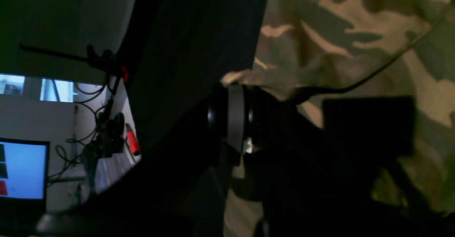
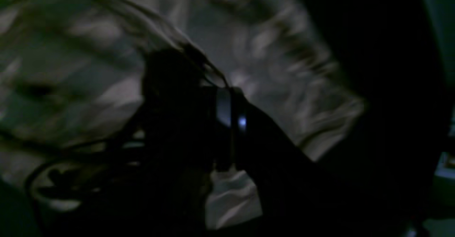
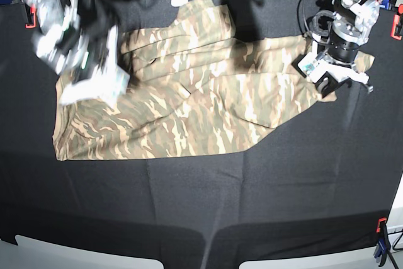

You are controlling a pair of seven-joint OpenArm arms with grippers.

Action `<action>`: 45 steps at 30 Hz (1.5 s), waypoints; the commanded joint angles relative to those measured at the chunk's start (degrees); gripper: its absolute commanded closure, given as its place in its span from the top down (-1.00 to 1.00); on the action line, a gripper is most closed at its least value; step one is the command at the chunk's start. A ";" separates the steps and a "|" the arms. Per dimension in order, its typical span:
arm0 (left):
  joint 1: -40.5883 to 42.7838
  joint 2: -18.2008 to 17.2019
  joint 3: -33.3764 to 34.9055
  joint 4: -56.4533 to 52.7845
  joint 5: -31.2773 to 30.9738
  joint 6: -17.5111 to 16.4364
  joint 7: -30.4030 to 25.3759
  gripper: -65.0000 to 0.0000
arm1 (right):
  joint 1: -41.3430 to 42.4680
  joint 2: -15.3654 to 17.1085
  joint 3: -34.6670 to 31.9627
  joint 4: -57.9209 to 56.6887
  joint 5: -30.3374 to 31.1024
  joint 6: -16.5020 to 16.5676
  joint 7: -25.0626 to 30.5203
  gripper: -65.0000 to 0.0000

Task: Layout the t-shirt on the table in an organized manner, then fold the t-shirt properly
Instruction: 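Pull the hem corners with both grippers apart, spreading the shirt flat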

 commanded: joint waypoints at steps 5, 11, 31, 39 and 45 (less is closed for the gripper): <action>-0.85 -0.79 -0.39 1.09 0.74 1.05 -1.64 -1.00 | 4.92 0.79 0.35 0.90 0.04 -0.63 0.31 -1.00; -4.70 -0.68 -0.39 1.05 0.52 1.05 -7.08 -1.00 | 9.84 0.66 0.35 0.87 0.04 -3.61 0.37 -1.00; -19.30 2.05 -0.39 -9.40 -19.19 1.03 -4.07 -1.00 | 23.87 0.66 0.37 -14.60 4.37 -5.27 3.37 -1.00; -24.81 2.34 -0.39 -17.99 -19.17 0.98 -4.09 -1.00 | 25.88 0.66 0.37 -16.81 4.33 -5.25 3.48 -1.00; -31.15 2.36 -0.39 -19.54 -19.45 1.03 -2.93 -1.00 | 29.86 0.63 0.37 -20.94 4.42 -5.25 3.65 -1.00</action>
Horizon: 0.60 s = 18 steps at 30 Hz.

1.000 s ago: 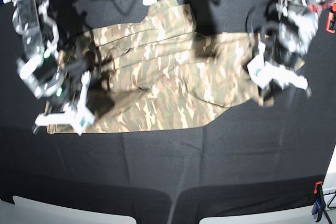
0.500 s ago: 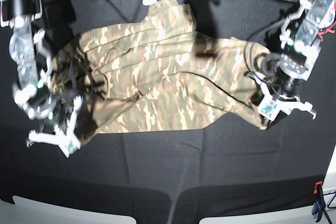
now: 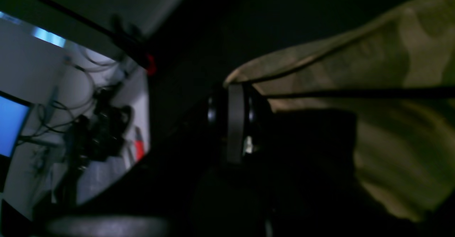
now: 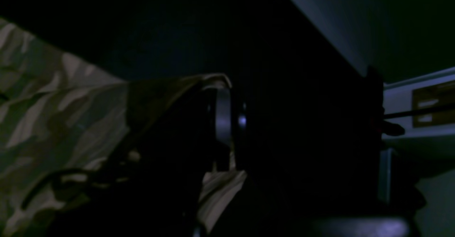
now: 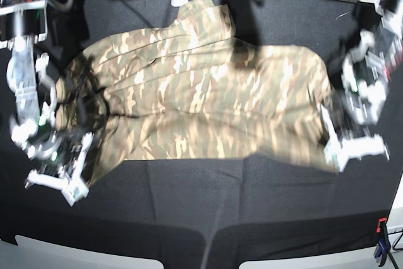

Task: Layout the t-shirt on the table in an organized manner, then fold the t-shirt properly
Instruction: 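Pull the hem corners with both grippers apart, spreading the shirt flat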

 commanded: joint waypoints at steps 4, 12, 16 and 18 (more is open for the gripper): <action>-4.42 -0.81 -0.59 0.70 -3.61 1.03 -0.76 -1.00 | 5.68 0.79 0.52 -5.27 1.97 -0.66 1.99 -1.00; -9.66 -0.17 -0.59 -2.91 -5.84 0.81 -3.65 -1.00 | 17.09 0.70 0.52 -18.18 6.27 -0.63 1.44 -1.00; -13.68 1.51 -0.59 -7.26 -6.54 -3.39 -5.18 -1.00 | 22.25 -1.07 0.52 -20.24 8.79 -0.50 -0.11 -1.00; -15.80 2.73 -0.59 -10.16 -7.56 -8.07 -6.29 -1.00 | 24.35 -2.43 0.52 -20.70 8.76 -0.39 -0.44 -1.00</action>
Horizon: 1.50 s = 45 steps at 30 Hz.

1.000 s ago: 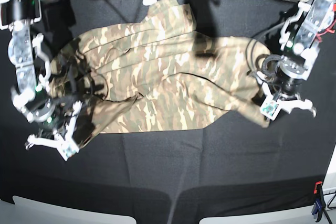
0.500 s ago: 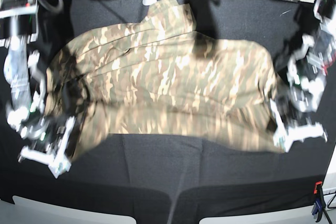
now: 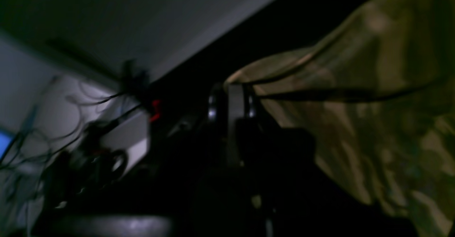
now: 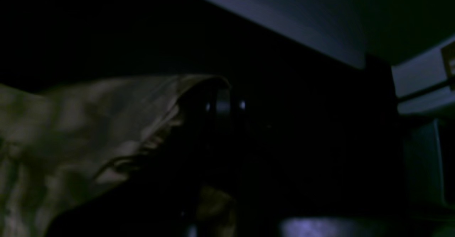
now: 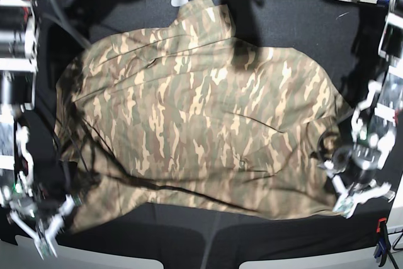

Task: Layout the t-shirt on the table in an organized manner, then fold the t-shirt properly
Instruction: 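Pull the hem corners with both grippers apart, spreading the shirt flat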

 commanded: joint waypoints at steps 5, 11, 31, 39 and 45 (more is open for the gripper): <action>-6.10 2.62 -0.55 -6.19 0.35 -2.34 -1.81 -1.00 | 7.17 -1.95 0.33 -2.16 -0.66 -0.48 1.09 -1.00; -12.15 3.85 -0.55 -12.20 0.31 -2.38 -1.77 -1.00 | 13.03 -2.69 0.33 -9.49 -4.70 -0.50 1.09 -1.00; -23.65 5.64 -0.55 -27.41 0.31 -13.40 -7.30 -1.00 | 19.89 -2.71 0.33 -17.62 -7.61 -0.48 0.33 -1.00; -24.59 9.27 -0.55 -31.80 0.33 -13.46 -6.93 -1.00 | 19.89 -2.58 0.33 -17.62 -9.20 -0.48 -1.75 -1.00; -25.16 11.52 -0.55 -33.77 1.77 -13.51 -8.59 -1.00 | 19.91 -2.64 0.33 -17.68 -9.25 -0.48 -1.86 -1.00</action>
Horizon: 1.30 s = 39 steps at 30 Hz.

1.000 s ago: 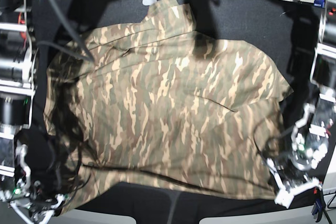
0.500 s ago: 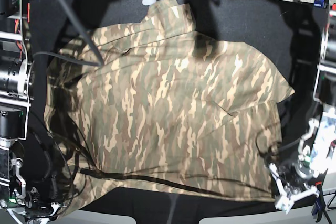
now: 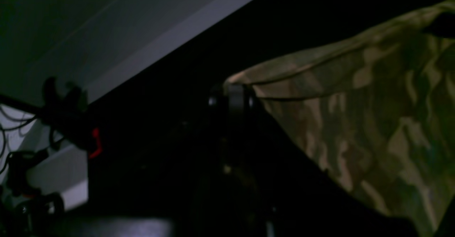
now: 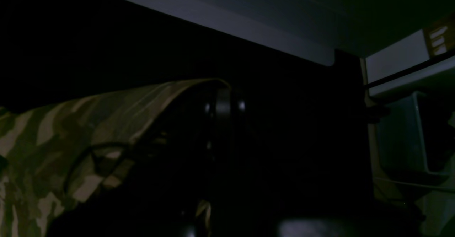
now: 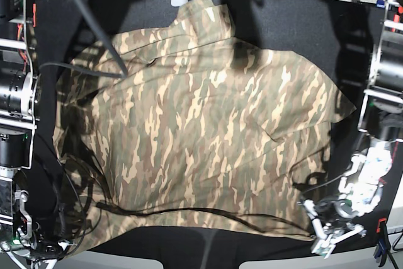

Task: Layout the t-shirt on the table in an organized manner, then fold the t-shirt properly
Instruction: 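Pull the hem corners with both grippers apart, spreading the shirt flat, then release the hem corners and raise both grippers off the shirt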

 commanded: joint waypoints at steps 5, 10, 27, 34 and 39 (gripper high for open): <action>-5.29 -0.72 -0.44 0.74 2.82 0.81 -0.72 -1.00 | 4.04 0.92 0.31 0.44 -0.02 -0.42 1.03 -1.00; -7.50 -0.81 -0.44 0.74 2.67 0.79 -0.63 -1.00 | 9.70 0.92 0.31 -5.90 0.00 -0.42 0.15 -1.00; -7.74 -0.83 -0.44 0.74 2.67 0.83 -2.84 -1.00 | 12.68 0.63 0.31 -10.69 -0.04 -0.42 0.81 -1.00; -7.72 -0.70 -0.44 0.74 2.64 2.73 -6.34 -0.29 | 12.66 0.63 0.31 -10.69 -1.84 -0.42 4.04 -0.04; -7.74 -0.52 -0.44 0.74 2.64 8.37 -6.34 -0.20 | 12.66 0.74 0.31 -10.69 -1.92 -0.46 4.98 0.11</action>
